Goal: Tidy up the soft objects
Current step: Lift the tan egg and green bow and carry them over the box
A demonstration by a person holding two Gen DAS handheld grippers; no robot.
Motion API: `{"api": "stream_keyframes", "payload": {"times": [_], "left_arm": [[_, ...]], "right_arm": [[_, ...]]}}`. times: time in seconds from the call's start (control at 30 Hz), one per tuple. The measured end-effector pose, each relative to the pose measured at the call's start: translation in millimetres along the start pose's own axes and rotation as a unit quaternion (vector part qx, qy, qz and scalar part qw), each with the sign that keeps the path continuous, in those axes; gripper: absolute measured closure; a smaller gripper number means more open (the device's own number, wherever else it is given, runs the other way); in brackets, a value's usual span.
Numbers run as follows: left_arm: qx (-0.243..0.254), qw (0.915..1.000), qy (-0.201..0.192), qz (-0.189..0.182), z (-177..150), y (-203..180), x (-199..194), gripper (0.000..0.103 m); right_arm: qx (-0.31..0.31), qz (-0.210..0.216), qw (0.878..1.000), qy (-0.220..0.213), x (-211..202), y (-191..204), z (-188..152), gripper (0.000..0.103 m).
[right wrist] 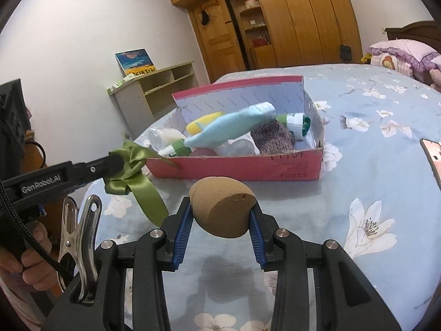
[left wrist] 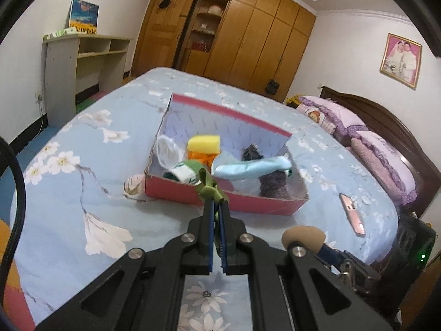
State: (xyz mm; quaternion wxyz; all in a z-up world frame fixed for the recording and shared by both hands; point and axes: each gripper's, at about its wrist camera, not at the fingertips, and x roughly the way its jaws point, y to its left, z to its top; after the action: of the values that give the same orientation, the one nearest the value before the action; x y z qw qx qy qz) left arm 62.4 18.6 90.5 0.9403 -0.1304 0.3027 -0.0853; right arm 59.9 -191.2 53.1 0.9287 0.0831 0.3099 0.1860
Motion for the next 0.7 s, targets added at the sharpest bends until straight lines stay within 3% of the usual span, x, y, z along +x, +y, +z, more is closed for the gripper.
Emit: {"api": "stream_keyframes", "payload": {"times": [0.33, 0.7], "left_arm": [[0.013, 0.9996, -0.019, -0.012, 15.3, -7.9, -12.0, 0.1], [0.029, 0.999, -0.034, -0.01, 52.0, -10.8, 9.2, 0.099]], "right_arm": [[-0.017, -0.001, 1.0, -0.018, -12.1, 8.3, 11.1, 0.063], [-0.029, -0.008, 0.999, -0.028, -4.7, 3.6, 40.6, 0.063]]}}
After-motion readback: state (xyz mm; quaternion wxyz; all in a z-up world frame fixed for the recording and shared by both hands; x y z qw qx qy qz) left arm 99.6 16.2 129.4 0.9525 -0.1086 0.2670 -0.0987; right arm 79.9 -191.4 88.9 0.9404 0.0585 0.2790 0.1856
